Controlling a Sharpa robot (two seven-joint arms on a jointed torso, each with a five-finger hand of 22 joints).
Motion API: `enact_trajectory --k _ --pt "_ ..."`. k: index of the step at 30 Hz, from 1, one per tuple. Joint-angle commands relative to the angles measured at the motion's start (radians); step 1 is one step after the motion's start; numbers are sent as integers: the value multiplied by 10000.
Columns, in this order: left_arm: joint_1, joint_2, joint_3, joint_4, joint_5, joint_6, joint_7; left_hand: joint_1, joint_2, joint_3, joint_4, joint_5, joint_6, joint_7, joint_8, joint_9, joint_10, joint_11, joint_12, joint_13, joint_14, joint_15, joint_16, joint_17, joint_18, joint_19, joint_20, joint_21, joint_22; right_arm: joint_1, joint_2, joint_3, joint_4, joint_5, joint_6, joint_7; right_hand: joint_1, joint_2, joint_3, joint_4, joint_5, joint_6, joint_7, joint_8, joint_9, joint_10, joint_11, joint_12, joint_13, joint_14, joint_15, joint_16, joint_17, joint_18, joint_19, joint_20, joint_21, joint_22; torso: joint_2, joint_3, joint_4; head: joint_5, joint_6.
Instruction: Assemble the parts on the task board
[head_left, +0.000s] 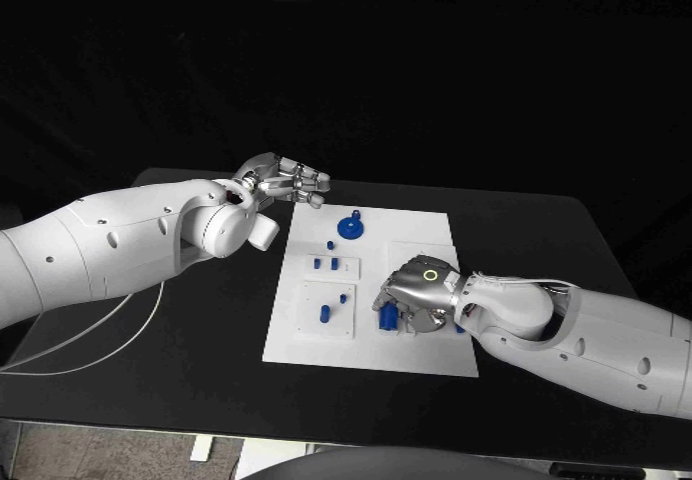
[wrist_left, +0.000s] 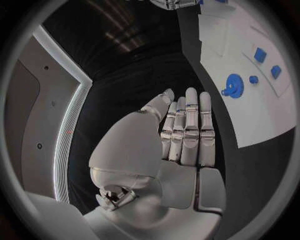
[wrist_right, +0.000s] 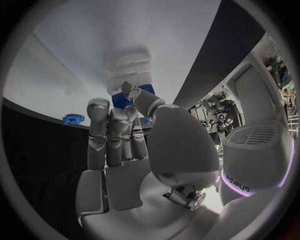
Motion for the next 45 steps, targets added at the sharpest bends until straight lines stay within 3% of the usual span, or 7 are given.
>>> enact_trajectory --k 1,15,24,31,35,39,45 --pt "10 5 8 29 -40 136 31 -83 -10 1 43 -25 -55 -18 -13 -15 -51 8 -29 -11 35 60 -17 12 -77 79 -13 -17 -11 -36 23 -45 -18 -16 349 27 24 -96 36 5 -26 -199 -48 2 -7 -42 -40 -9 -23 -77 -15 -44 -17 83 -55 -28 -40 644 -6 -1 -1 -13 -6" --pt "10 -18 8 36 -74 143 24 -14 -32 19 44 -21 -70 -10 -13 -15 -49 8 -28 -11 33 55 -20 17 -78 86 -22 -1 -62 -35 -82 -55 88 -40 -125 -247 249 -436 317 168 -24 -1647 -481 -8 -17 87 -178 -129 -161 -41 -105 -65 -42 20 16 -128 38 663 0 4 0 -8 12" --pt "10 -29 8 38 -91 149 18 2 -31 15 21 -19 -66 -8 -12 -15 -49 11 -30 -11 33 54 -21 15 -80 77 -26 9 -25 -34 -510 -24 438 551 -1021 -540 311 -788 717 497 -24 -2262 -445 -15 -30 219 -227 -159 -214 60 -140 2 13 -1 145 -173 251 699 -6 -1 -8 -81 86" --pt "10 -20 8 4 -94 144 20 2 -31 15 21 -19 -66 -8 -12 -15 -49 11 -30 -11 33 54 -21 15 -80 77 -26 9 -25 -32 -1024 404 658 2362 -1443 -582 230 -802 777 481 -14 -2294 -197 -17 -32 204 -167 -147 -199 85 -100 55 64 10 185 -143 336 719 -13 2 -23 -201 164" --pt "10 -18 8 -18 -95 138 21 3 -26 5 -13 -15 -72 -3 -13 -16 -45 10 -29 -11 35 52 -23 11 -79 58 -28 13 62 -32 -1330 781 707 3693 -1371 -847 -86 -621 271 429 8 -1823 393 -28 -34 121 72 49 -20 119 106 157 128 97 222 58 334 701 -23 -1 -28 -270 185" --pt "10 -15 7 -28 -96 136 17 3 -26 5 -13 -15 -72 -3 -13 -16 -45 10 -29 -11 35 52 -23 11 -79 58 -28 13 62 -31 -1697 1110 741 5030 -1149 -1720 -1373 -492 -690 1169 -28 -525 1000 239 95 485 543 483 460 288 367 315 214 121 353 202 556 731 -26 -2 -27 -372 230" --pt "10 -13 6 -9 -96 137 12 -12 -22 0 -10 -17 -68 -4 -11 -15 -43 11 -29 -11 40 53 -20 11 -80 57 -26 10 79 -32 -2130 1323 771 6678 -32 -4066 -2617 -148 -1894 2641 -21 747 522 449 307 1642 268 1433 1792 776 240 719 516 132 719 230 1008 775 -53 -2 -69 -452 239"
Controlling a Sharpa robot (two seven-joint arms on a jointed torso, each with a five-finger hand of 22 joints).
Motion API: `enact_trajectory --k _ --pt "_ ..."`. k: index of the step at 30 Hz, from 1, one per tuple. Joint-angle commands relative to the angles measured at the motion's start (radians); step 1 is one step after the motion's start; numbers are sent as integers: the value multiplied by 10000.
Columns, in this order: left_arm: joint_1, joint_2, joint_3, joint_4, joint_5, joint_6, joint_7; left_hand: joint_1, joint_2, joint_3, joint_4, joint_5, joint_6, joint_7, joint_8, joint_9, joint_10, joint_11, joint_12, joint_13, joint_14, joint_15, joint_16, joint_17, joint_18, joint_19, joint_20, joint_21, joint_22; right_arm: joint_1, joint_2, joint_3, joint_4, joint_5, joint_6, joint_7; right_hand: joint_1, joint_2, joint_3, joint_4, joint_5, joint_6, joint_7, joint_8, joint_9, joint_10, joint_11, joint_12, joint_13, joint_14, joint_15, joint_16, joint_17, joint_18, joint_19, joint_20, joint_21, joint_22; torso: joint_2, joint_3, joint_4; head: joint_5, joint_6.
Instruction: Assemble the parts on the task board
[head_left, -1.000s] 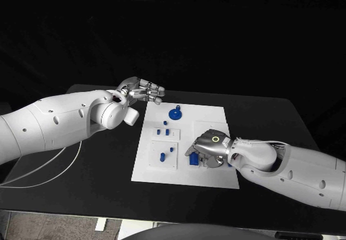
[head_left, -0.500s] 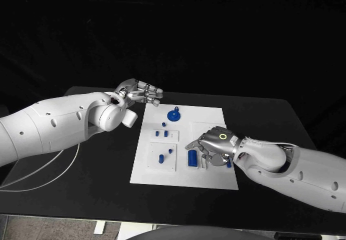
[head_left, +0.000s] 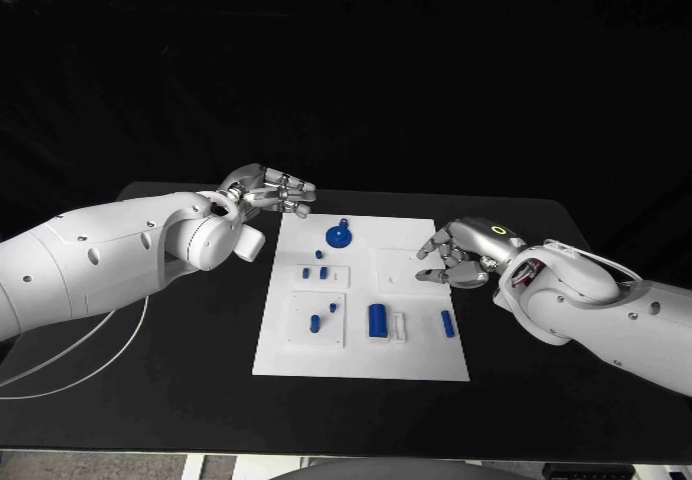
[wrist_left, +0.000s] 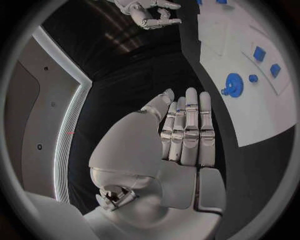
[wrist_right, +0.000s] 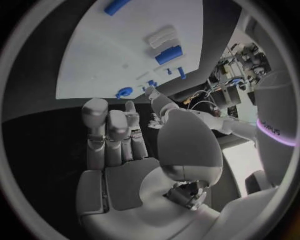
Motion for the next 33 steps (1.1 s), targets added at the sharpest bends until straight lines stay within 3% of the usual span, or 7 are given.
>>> enact_trajectory --k 1,2,5,8,13,22,33 --pt "10 15 9 39 -30 114 47 -12 -22 -1 -9 -17 -68 -4 -11 -15 -44 11 -29 -12 40 53 -20 5 -80 20 10 10 8 -15 -144 30 73 2050 1152 -2482 133 -19 -190 673 -27 430 -197 -121 143 583 -190 353 647 253 -139 170 194 66 357 -138 231 755 -5 4 -17 -95 14" --pt "10 13 8 45 -30 115 46 -12 -22 -1 -9 -17 -68 -4 -11 -15 -44 11 -29 -12 40 53 -20 5 -80 20 10 10 8 -19 -193 39 98 2217 1315 -2819 286 -178 -346 1358 -13 627 -213 -351 280 751 -209 378 945 325 -188 97 220 -35 478 -235 203 704 -5 4 -22 -122 11" --pt "9 5 6 62 -31 112 45 -12 -22 -1 -9 -17 -68 -4 -11 -15 -44 11 -29 -12 40 53 -20 5 -80 20 10 10 8 -85 -402 61 262 2707 1884 -4059 130 -188 -246 1812 -21 751 -262 -358 474 864 -229 437 1275 338 -184 158 366 -55 477 -235 168 712 -5 11 -26 -182 9" --pt "9 0 4 72 -31 108 42 -12 -22 -1 -9 -17 -68 -4 -11 -15 -44 11 -29 -12 40 53 -20 5 -80 20 10 10 8 -153 -529 69 379 2892 2463 -4902 51 -224 -15 1700 -26 736 -300 -359 767 1008 -245 357 1678 372 -189 158 526 -96 525 -229 131 780 -9 3 -30 -224 6" --pt "8 -7 -2 104 -34 118 35 -26 -19 -4 -3 -17 -68 -7 -12 -15 -43 9 -29 -11 41 53 -19 5 -80 21 12 4 17 -275 -654 74 492 3121 2977 -5690 -298 -172 80 1929 -24 888 -335 -352 853 1017 -272 232 1725 383 -185 153 583 -105 531 -234 85 806 -3 4 0 -297 25" --pt "7 -43 -15 154 -81 153 18 -38 -13 -5 7 -18 -67 -8 -12 -15 -42 9 -29 -11 44 54 -17 6 -80 21 14 -1 17 -540 -705 76 869 3324 2873 -5953 -360 -117 155 1784 -22 947 -355 -374 836 1255 -282 139 2096 441 -163 165 720 -182 567 -222 140 925 3 -9 4 -337 4" --pt "7 -77 -24 195 -94 168 3 -38 -13 -5 7 -18 -67 -8 -12 -15 -42 9 -29 -11 44 54 -17 6 -80 21 14 -1 17 -685 -624 77 1087 3299 2160 -5851 -506 -203 27 2137 -22 1044 -365 -367 669 1387 -292 124 2382 463 -177 201 806 -192 586 -240 204 952 2 -16 8 -307 -56"
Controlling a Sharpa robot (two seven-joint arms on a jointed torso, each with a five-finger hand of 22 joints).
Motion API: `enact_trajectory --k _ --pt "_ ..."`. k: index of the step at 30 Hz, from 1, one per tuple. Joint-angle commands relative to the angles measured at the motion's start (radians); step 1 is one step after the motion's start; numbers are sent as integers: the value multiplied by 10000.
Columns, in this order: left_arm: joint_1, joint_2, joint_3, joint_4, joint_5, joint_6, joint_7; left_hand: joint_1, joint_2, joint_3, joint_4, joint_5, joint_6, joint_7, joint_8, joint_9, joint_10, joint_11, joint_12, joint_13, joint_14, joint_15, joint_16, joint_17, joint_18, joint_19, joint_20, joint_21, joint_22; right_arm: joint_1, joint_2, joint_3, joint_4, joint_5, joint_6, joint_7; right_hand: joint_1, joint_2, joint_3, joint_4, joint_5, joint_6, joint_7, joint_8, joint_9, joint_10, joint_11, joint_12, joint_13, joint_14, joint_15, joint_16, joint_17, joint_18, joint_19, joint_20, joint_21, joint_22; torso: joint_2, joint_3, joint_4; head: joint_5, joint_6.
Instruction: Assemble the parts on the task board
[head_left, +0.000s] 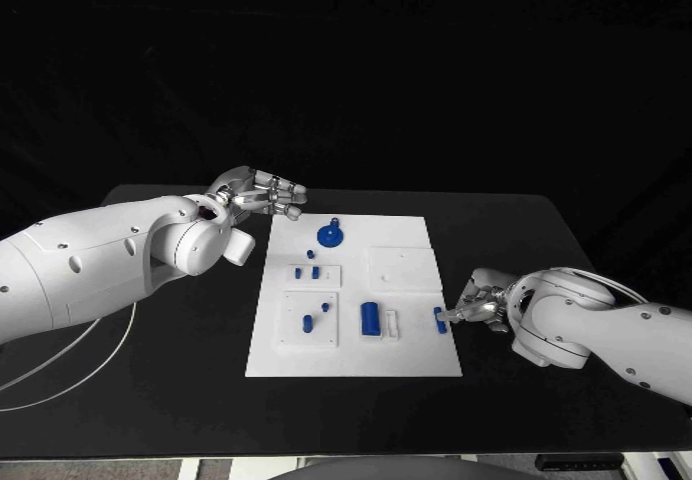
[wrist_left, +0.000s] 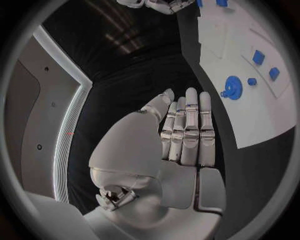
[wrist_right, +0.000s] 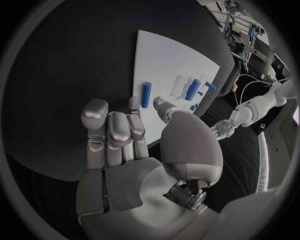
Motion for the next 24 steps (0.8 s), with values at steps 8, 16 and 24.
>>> enact_trajectory --k 8,16,24 --pt "8 -13 3 34 -48 147 23 -49 -11 -3 27 -15 -73 -8 -12 -15 -45 9 -28 -11 39 57 -18 10 -79 26 16 -10 0 -41 98 5 105 -62 -471 -151 65 -72 -22 177 -22 138 -7 -9 -54 185 -34 -129 263 110 -32 44 57 -194 556 -70 115 953 -3 -1 -5 50 -36" --pt "8 -17 3 36 -53 162 13 -49 -11 -3 27 -15 -73 -8 -12 -15 -45 9 -28 -11 39 57 -18 10 -79 26 16 -10 0 -130 356 4 -131 -375 -391 -185 527 23 6 -346 -22 196 -42 -15 -51 226 -46 -141 296 116 -32 44 62 -214 545 -68 113 956 3 2 2 50 -47" --pt "9 -32 2 47 -66 175 -4 -49 -11 -3 27 -15 -73 -8 -12 -15 -45 9 -28 -11 39 57 -18 10 -79 26 16 -10 0 -247 631 3 -529 -816 -10 -279 539 78 54 -605 -22 179 -36 -17 -94 212 -38 -226 291 112 -27 21 53 -225 531 -67 79 950 9 11 4 62 -83"
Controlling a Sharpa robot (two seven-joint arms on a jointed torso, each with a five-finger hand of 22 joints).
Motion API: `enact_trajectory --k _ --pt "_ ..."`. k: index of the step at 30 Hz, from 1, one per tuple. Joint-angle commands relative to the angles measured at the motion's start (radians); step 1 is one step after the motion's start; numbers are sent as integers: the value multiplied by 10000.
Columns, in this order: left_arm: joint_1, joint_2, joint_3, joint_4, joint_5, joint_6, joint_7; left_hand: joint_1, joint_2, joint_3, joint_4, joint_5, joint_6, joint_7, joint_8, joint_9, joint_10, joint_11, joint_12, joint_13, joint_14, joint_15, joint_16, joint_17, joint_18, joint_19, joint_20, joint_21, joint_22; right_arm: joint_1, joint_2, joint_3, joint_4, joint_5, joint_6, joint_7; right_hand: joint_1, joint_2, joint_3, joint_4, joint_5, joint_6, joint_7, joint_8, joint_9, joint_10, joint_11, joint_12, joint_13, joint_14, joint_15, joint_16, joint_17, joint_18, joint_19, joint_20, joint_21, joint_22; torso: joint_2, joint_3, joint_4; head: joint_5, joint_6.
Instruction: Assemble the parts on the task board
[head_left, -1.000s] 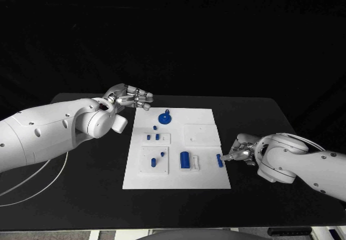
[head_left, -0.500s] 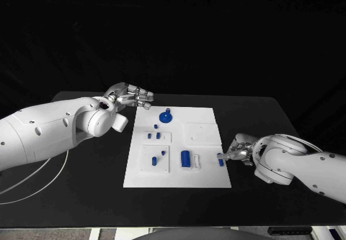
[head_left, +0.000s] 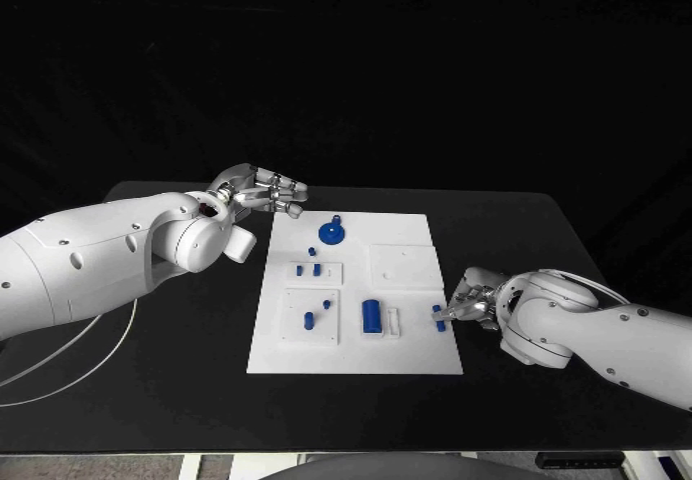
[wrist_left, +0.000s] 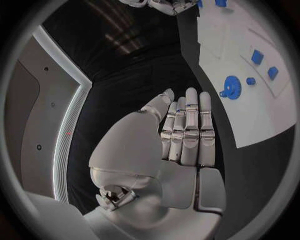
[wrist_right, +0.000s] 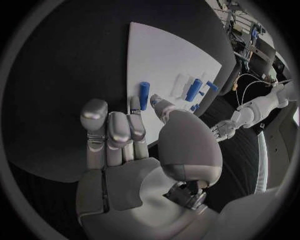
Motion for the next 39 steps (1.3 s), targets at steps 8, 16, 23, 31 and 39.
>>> enact_trajectory --k 8,16,23,31,39 --pt "9 -8 6 38 -54 172 14 -58 -19 0 47 -20 -79 -10 -12 -15 -49 10 -29 -12 38 58 -17 13 -79 29 20 -15 -22 -141 356 -19 -357 -756 549 -232 -16 28 170 -352 -22 38 24 -52 -100 23 2 -107 38 78 7 8 9 -66 527 -70 -8 953 -4 4 -14 16 -27" --pt "9 -6 6 40 -65 197 -7 -58 -19 0 47 -20 -79 -10 -12 -15 -49 10 -29 -12 38 58 -17 13 -79 29 20 -15 -22 -175 636 -74 -499 -1059 924 -288 -7 16 173 -376 -22 25 29 -54 -108 14 0 -126 36 78 4 7 12 -63 527 -70 -21 949 -6 -7 2 6 -59" --pt "11 -18 6 52 -98 224 -48 -58 -19 0 47 -20 -79 -10 -12 -15 -49 10 -29 -12 38 58 -17 13 -79 29 20 -15 -22 -180 706 -160 -525 -1086 1790 -328 75 13 238 -806 48 -361 191 -26 -304 -174 150 -189 26 71 138 4 23 -9 479 59 -74 948 -12 -26 -6 32 -118" --pt "11 -35 6 74 -127 259 -81 -58 -19 0 47 -20 -79 -10 -12 -15 -49 10 -29 -12 38 58 -17 13 -79 29 20 -15 -22 -181 795 -266 -538 -1387 2253 -342 326 -13 12 -1686 717 -647 319 -61 -548 -313 204 -221 -43 33 166 -13 9 80 445 111 -146 936 -12 -15 -2 35 -141" --pt "12 -54 6 95 -161 265 -96 -58 -19 0 47 -20 -79 -10 -12 -15 -49 10 -29 -12 38 58 -17 13 -79 29 20 -15 -22 -185 868 -393 -523 -1629 2537 -342 311 -127 -386 -1775 668 -912 410 -58 -661 -464 275 -244 -119 -14 205 -40 3 130 419 150 -126 946 -7 -9 -7 29 -163"
